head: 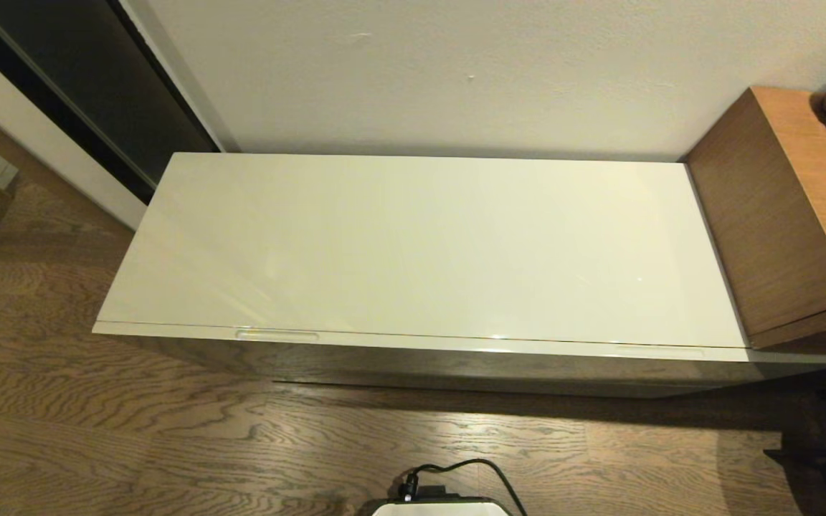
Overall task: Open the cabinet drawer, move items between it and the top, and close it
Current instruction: Open the drawer
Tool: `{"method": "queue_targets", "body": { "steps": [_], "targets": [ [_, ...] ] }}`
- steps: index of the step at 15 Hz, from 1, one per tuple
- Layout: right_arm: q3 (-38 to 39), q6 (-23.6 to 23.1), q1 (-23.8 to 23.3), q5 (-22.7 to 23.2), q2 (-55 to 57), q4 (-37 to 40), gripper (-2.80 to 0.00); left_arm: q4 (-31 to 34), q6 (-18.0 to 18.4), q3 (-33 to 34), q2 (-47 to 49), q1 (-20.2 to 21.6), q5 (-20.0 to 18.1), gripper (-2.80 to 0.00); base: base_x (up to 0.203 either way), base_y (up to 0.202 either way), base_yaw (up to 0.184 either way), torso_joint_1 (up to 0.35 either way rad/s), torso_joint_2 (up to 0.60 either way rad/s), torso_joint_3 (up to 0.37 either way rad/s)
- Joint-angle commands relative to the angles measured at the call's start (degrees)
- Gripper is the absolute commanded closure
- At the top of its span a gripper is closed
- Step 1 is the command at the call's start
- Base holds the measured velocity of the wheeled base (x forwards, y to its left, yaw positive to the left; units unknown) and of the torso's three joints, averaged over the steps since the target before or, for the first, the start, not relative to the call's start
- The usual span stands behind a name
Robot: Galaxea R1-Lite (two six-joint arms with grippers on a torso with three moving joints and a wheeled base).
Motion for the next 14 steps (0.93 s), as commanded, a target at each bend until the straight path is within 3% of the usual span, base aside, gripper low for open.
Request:
{"method": "queue_targets", "body": {
  "steps": [1, 3, 5, 7, 9, 11, 12, 14],
  "targets": [
    [0.0, 0.0, 0.0, 0.0, 0.0, 0.0, 0.0, 0.0, 0.1, 0.0, 0.1, 0.0, 0.1, 0.0, 0.0, 0.0, 0.0, 0.0, 0.0, 0.0],
    [0.0, 0.0, 0.0, 0.1, 0.0, 0.0, 0.0, 0.0, 0.5, -0.4, 0.1, 0.0, 0.2, 0.0, 0.0, 0.0, 0.0, 0.0, 0.0, 0.0],
    [0.0, 0.0, 0.0, 0.1, 0.0, 0.0, 0.0, 2.5, 0.8, -5.6, 1.0, 0.0, 0.9, 0.0, 0.0, 0.0, 0.0, 0.0, 0.0, 0.0],
    [0.0, 0.0, 0.0, 0.1, 0.0, 0.0, 0.0, 12.6, -0.4, -17.3, 5.6, 0.0, 1.5, 0.0, 0.0, 0.0, 0.0, 0.0, 0.0, 0.0],
    [0.0, 0.0, 0.0, 0.1, 0.0, 0.0, 0.0, 31.0, -1.8, -30.0, 11.1, 0.0, 1.9, 0.0, 0.0, 0.0, 0.0, 0.0, 0.0, 0.0],
    [0.0, 0.0, 0.0, 0.0, 0.0, 0.0, 0.0, 45.5, -0.8, -38.2, 18.6, 0.1, 2.0, 0.0, 0.0, 0.0, 0.0, 0.0, 0.0, 0.0],
    [0.0, -0.1, 0.0, 0.1, 0.1, 0.0, 0.0, 49.7, 0.4, -40.3, 20.8, 0.0, 2.0, 0.0, 0.0, 0.0, 0.0, 0.0, 0.0, 0.0],
    [0.0, 0.0, 0.0, 0.0, 0.1, 0.0, 0.0, 48.8, 6.2, -40.6, 29.2, -0.1, 1.8, 0.0, 0.0, 0.0, 0.0, 0.0, 0.0, 0.0]
  ]
}}
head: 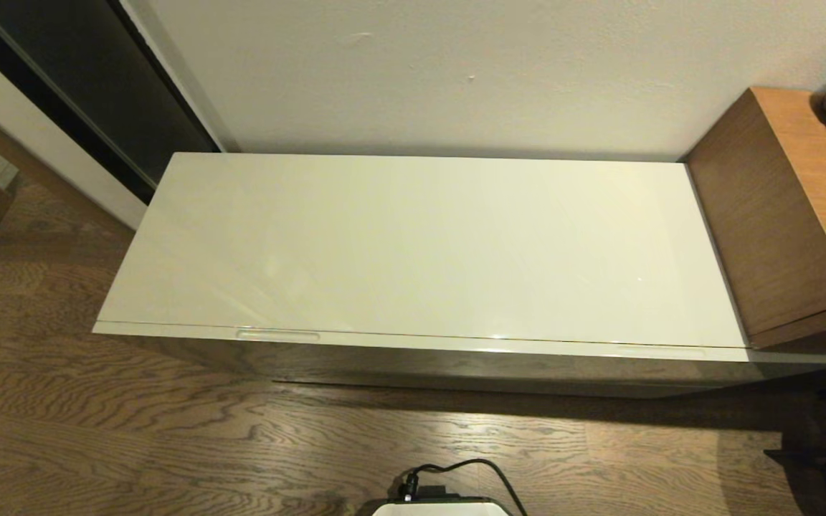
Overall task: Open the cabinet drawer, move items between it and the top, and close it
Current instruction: Open the drawer
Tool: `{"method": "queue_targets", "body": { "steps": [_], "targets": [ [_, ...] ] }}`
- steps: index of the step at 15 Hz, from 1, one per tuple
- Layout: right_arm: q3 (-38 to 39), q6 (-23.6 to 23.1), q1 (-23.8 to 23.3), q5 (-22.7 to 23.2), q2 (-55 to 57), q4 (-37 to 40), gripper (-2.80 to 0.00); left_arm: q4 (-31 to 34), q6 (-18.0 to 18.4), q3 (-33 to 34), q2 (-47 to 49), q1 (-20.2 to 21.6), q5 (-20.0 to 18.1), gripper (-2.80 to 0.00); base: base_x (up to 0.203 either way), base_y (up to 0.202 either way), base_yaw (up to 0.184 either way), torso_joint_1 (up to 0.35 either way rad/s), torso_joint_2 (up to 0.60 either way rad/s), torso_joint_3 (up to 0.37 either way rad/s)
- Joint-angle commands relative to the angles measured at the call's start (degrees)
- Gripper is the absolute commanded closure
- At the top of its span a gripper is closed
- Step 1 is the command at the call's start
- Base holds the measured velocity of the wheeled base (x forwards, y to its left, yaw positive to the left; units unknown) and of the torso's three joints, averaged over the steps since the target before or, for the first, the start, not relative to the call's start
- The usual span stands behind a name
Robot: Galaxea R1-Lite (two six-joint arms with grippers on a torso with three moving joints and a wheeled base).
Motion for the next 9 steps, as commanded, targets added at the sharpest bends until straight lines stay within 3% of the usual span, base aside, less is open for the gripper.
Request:
{"method": "queue_targets", "body": {
  "steps": [1, 4, 9],
  "targets": [
    [0.0, -0.1, 0.0, 0.1, 0.0, 0.0, 0.0, -2.0, 8.7, -0.5, 13.8, -0.2, -0.2, 0.0, 0.0, 0.0, 0.0, 0.0, 0.0, 0.0],
    [0.0, 0.0, 0.0, 0.1, 0.0, 0.0, 0.0, -13.2, 20.7, 2.8, 24.4, -0.3, -0.5, 0.0, 0.0, 0.0, 0.0, 0.0, 0.0, 0.0],
    [0.0, 0.0, 0.0, 0.0, 0.0, 0.0, 0.0, -26.4, 24.2, 3.6, 37.1, -1.2, -3.5, 0.0, 0.0, 0.0, 0.0, 0.0, 0.0, 0.0]
  ]
}}
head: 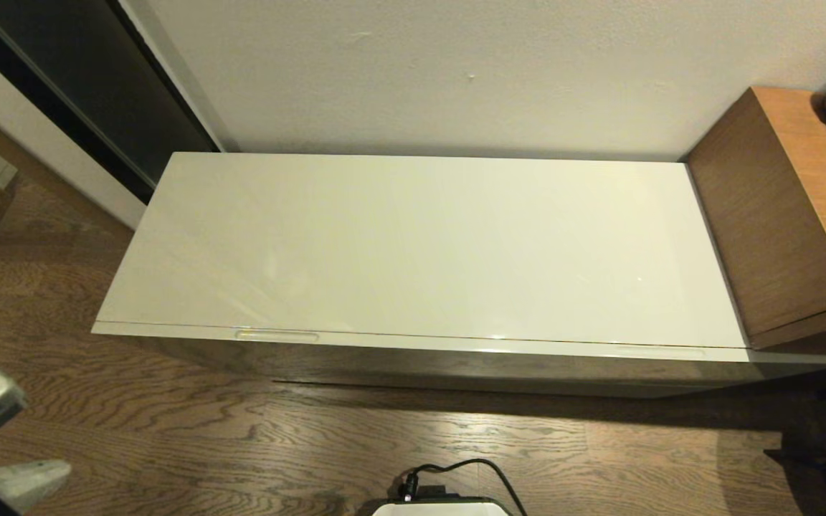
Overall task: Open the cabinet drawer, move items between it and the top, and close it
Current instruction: Open the drawer
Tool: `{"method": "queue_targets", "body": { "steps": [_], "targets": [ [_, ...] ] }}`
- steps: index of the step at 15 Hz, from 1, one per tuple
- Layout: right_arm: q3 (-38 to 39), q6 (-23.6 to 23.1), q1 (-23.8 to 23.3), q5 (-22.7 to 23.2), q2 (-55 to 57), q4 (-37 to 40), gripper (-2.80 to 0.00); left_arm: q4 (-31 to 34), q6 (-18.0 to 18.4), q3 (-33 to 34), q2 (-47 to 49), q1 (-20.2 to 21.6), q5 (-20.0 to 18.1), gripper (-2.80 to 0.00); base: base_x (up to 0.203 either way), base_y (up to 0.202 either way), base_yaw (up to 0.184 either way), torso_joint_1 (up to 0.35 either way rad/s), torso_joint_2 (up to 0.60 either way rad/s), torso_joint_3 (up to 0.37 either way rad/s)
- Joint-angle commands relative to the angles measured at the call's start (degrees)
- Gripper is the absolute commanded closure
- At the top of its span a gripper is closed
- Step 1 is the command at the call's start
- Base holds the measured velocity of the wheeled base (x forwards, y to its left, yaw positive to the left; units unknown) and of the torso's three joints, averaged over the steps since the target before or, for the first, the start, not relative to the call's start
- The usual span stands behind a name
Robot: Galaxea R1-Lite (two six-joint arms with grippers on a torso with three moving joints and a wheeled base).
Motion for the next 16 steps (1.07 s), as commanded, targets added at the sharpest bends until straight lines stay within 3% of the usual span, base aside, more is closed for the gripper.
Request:
{"method": "queue_targets", "body": {
  "steps": [1, 5, 9, 13, 16],
  "targets": [
    [0.0, 0.0, 0.0, 0.0, 0.0, 0.0, 0.0, -1.8, 0.6, -0.1, 5.7, -0.6, -0.4, 0.0, 0.0, 0.0, 0.0, 0.0, 0.0, 0.0],
    [0.0, -0.1, 0.0, 0.1, 0.0, 0.0, 0.0, -5.5, 5.2, -3.4, 15.6, -6.1, -0.4, 0.0, 0.0, 0.0, 0.0, 0.0, 0.0, 0.0],
    [0.0, -0.1, 0.0, 0.1, 0.0, 0.0, 0.0, -6.9, 9.0, -6.7, 20.9, -8.7, 0.6, 0.0, 0.0, 0.0, 0.0, 0.0, 0.0, 0.0],
    [0.0, 0.0, 0.0, 0.1, 0.0, 0.0, 0.0, -11.7, 12.9, -11.0, 27.9, -10.3, 4.5, 0.0, 0.0, 0.0, 0.0, 0.0, 0.0, 0.0],
    [0.0, 0.0, 0.0, 0.0, 0.0, 0.0, 0.0, -15.2, 13.1, -10.9, 29.1, -10.8, 7.0, 0.0, 0.0, 0.0, 0.0, 0.0, 0.0, 0.0]
  ]
}}
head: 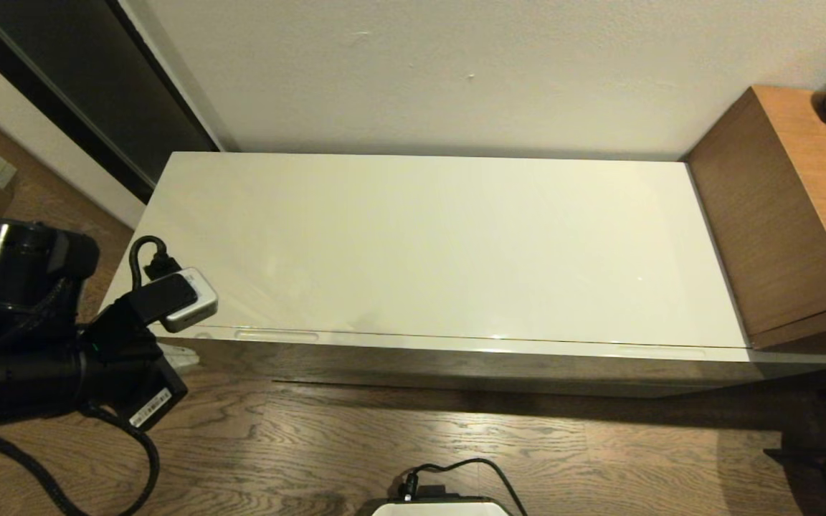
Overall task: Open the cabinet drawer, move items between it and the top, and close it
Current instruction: Open the drawer
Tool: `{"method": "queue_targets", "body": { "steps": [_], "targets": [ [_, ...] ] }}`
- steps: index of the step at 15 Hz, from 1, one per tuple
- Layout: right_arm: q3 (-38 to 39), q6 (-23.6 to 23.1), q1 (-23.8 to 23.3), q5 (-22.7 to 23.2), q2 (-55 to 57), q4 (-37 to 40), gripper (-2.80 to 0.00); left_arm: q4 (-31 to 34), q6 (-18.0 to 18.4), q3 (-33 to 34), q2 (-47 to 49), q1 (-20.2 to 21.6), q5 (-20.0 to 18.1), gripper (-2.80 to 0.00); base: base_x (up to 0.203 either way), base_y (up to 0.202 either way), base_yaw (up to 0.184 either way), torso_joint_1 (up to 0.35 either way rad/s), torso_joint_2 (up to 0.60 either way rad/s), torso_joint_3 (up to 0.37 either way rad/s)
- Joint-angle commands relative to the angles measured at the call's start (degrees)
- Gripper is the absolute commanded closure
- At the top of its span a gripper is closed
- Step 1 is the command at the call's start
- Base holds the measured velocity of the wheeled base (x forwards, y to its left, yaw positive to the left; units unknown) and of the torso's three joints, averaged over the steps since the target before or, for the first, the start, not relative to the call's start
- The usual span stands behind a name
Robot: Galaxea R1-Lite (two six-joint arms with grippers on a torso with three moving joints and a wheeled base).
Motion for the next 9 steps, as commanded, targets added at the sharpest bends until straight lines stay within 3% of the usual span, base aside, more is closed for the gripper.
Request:
{"method": "queue_targets", "body": {
  "steps": [1, 3, 5, 6, 9],
  "targets": [
    [0.0, 0.0, 0.0, 0.0, 0.0, 0.0, 0.0, -0.1, -3.0, -0.1, 2.9, -0.7, 1.4, 0.0, 0.0, 0.0, 0.0, 0.0, 0.0, 0.0],
    [0.0, 0.0, 0.0, 0.0, 0.0, 0.0, 0.0, -0.2, -15.4, -0.9, 5.9, -2.7, 4.7, 0.0, 0.0, 0.0, 0.0, 0.0, 0.0, 0.0],
    [0.0, 0.0, 0.0, 0.0, 0.0, 0.0, 0.0, -0.3, -30.7, -3.3, 8.8, -5.0, 7.6, 0.0, 0.0, 0.0, 0.0, 0.0, 0.0, 0.0],
    [0.0, 0.0, 0.0, 0.0, 0.0, 0.0, 0.0, -0.2, -35.9, -4.1, 9.4, -5.8, 8.1, 0.0, 0.0, 0.0, 0.0, 0.0, 0.0, 0.0],
    [0.0, 0.0, 0.0, 0.0, 0.0, 0.0, 0.0, -0.3, -41.3, -6.1, 10.3, -8.5, 8.3, 0.0, 0.0, 0.0, 0.0, 0.0, 0.0, 0.0]
  ]
}}
